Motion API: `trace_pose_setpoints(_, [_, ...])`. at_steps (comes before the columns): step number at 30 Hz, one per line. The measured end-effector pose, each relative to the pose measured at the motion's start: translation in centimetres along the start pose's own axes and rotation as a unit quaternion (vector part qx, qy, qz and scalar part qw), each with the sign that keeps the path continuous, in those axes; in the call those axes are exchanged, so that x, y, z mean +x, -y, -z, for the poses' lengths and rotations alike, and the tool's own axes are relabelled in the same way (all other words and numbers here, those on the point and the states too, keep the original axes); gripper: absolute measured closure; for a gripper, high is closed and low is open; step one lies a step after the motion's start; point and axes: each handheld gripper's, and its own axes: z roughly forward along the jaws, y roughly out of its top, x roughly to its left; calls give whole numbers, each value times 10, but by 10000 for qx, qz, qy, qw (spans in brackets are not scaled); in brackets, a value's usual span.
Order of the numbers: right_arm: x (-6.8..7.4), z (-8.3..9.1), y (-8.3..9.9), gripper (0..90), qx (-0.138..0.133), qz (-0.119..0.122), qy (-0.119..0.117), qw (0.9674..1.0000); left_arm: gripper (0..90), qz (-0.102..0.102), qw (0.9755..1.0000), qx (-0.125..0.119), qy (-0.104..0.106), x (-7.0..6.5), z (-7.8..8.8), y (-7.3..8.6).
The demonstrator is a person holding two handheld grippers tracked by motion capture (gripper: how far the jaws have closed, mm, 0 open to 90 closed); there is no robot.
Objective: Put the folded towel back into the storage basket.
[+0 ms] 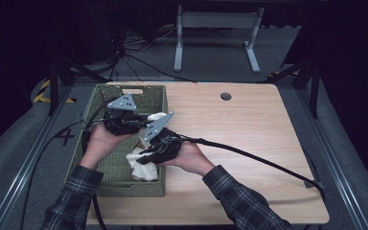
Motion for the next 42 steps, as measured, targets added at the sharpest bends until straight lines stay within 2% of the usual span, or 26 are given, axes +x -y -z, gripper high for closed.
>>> trace_pose_setpoints(4, [1,-4,5,779,141,18,40,9999,794,56,10000,32,30,2,-2,3])
trace_pose_setpoints(8, [1,-6,6,669,175,14,43,9998,794,71,10000,24,44,3,-3,2])
trace_pose_setpoints(9, [1,-6,6,669,175,14,43,9998,794,71,10000,24,44,3,-3,2])
trace_pose_setpoints(14, [-3,3,6,572,112,-55,213,9997,794,115,9999,87,29,3,-6,1])
trace_pose_setpoints(16, [-4,8,8,549,-33,-58,264,9996,794,197,9998,72,-19,5,-6,0])
trace_pose_setpoints(19, [-8,18,13,505,-137,-190,327,9992,794,331,9993,132,-148,9,-6,-3])
trace_pose_setpoints(22, [-10,28,18,465,-168,-224,386,9989,794,438,9985,196,-262,15,-7,-7])
trace_pose_setpoints(27, [-12,52,28,390,-225,-210,620,9976,794,531,9967,323,-519,25,-10,-14])
trace_pose_setpoints(28, [-12,57,30,381,-244,-233,646,9973,794,531,9967,323,-519,25,-10,-14])
trace_pose_setpoints(29, [-12,57,30,381,-244,-233,646,9973,794,583,9962,331,-561,28,-12,-15])
trace_pose_setpoints(30, [-13,68,36,368,-270,-217,729,9967,794,644,9956,346,-593,30,-14,-15])
trace_pose_setpoints(31, [-13,68,36,368,-270,-217,729,9967,794,652,9952,388,-616,32,-16,-16])
trace_pose_setpoints(32, [-13,78,43,360,-255,-228,773,9964,794,730,9941,405,-695,35,-19,-17])
trace_pose_setpoints(33, [-13,78,43,360,-255,-228,773,9964,794,730,9941,405,-695,35,-19,-17])
trace_pose_setpoints(35, [-14,87,51,353,-211,-248,837,9960,793,811,9924,501,-780,39,-22,-16])
trace_pose_setpoints(36, [-14,91,56,352,-193,-251,859,9958,793,919,9907,555,-835,42,-25,-15])
trace_pose_setpoints(37, [-14,97,62,351,-171,-243,901,9955,793,919,9907,555,-835,42,-25,-15])
trace_pose_setpoints(39, [-13,106,71,348,-151,-256,960,9949,793,1046,9881,676,-906,48,-31,-11])
trace_pose_setpoints(41, [-13,110,75,347,-163,-263,971,9948,793,1093,9871,723,-920,49,-34,-10])
trace_pose_setpoints(42, [-11,119,84,347,-184,-276,989,9945,793,1130,9863,768,-924,51,-37,-9])
